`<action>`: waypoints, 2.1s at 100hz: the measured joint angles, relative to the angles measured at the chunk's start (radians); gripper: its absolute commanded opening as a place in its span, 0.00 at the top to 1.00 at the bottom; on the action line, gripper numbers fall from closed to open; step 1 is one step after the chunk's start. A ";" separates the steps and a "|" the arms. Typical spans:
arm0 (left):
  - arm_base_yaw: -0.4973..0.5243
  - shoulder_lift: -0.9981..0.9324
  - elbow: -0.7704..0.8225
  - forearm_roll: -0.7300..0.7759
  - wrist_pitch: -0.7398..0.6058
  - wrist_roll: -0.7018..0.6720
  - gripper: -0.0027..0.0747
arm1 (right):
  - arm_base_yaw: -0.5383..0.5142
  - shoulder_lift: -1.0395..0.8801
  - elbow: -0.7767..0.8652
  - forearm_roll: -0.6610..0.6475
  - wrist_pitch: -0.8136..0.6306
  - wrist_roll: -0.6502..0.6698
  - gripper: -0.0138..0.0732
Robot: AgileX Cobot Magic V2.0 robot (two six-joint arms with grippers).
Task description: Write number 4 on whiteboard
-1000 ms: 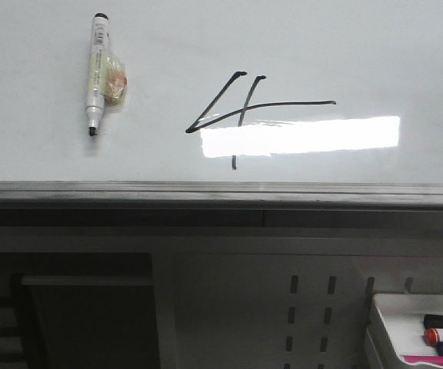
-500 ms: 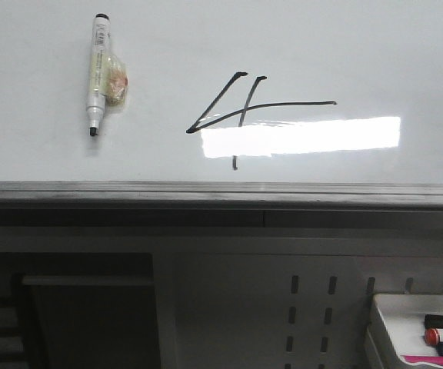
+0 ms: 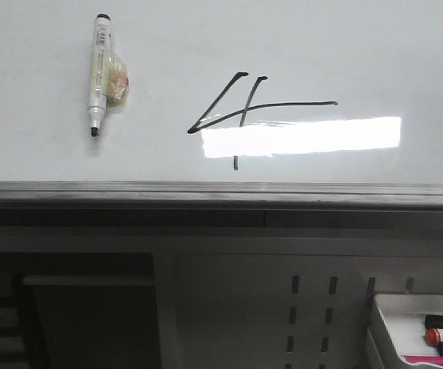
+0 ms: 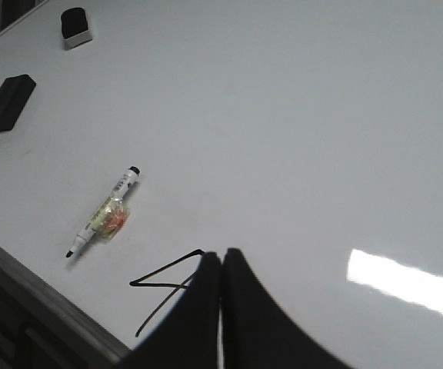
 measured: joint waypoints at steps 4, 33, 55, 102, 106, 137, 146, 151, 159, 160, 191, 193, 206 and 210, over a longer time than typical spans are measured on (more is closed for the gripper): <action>0.031 0.000 0.000 0.008 0.067 -0.010 0.99 | 0.000 0.000 0.000 0.000 0.000 0.000 0.92; 0.172 0.000 0.000 -0.014 0.248 -0.027 0.99 | 0.000 0.000 0.000 0.002 0.000 0.000 0.92; 0.183 0.000 -0.002 -0.023 0.250 -0.030 0.99 | 0.000 0.000 0.000 0.002 0.000 0.000 0.92; 0.183 0.000 -0.002 -0.024 0.251 -0.031 0.99 | 0.000 0.000 0.000 0.002 0.000 0.000 0.92; 0.183 0.000 -0.002 -0.024 0.251 -0.031 0.99 | 0.000 0.000 0.002 0.002 -0.004 0.000 0.92; 0.183 0.000 -0.002 -0.024 0.251 -0.032 0.99 | -0.097 0.000 0.125 -0.250 -0.204 0.228 0.92; 0.183 0.000 -0.002 -0.025 0.251 -0.033 0.99 | -0.189 0.000 0.192 -0.584 -0.224 0.621 0.92; 0.183 0.000 -0.002 -0.025 0.251 -0.033 0.99 | -0.261 0.000 0.230 -0.766 -0.222 0.843 0.92; 0.183 0.000 -0.002 -0.025 0.251 -0.033 0.99 | -0.350 -0.009 0.298 -1.005 -0.210 1.179 0.92; 0.183 0.000 -0.002 -0.025 0.251 -0.033 0.99 | -0.362 -0.011 0.302 -1.032 -0.204 1.201 0.92; 0.183 0.000 -0.002 -0.026 0.251 -0.033 0.99 | -0.447 -0.227 0.319 -1.191 0.208 1.446 0.92; 0.183 0.000 -0.002 -0.026 0.251 -0.033 0.99 | -0.447 -0.229 0.319 -1.191 0.235 1.448 0.92; 0.183 0.000 -0.002 -0.028 0.251 -0.033 0.99 | -0.449 -0.235 0.319 -1.191 0.301 1.453 0.92; 0.183 0.000 -0.002 -0.028 0.251 -0.033 0.99 | -0.449 -0.235 0.319 -1.191 0.301 1.453 0.92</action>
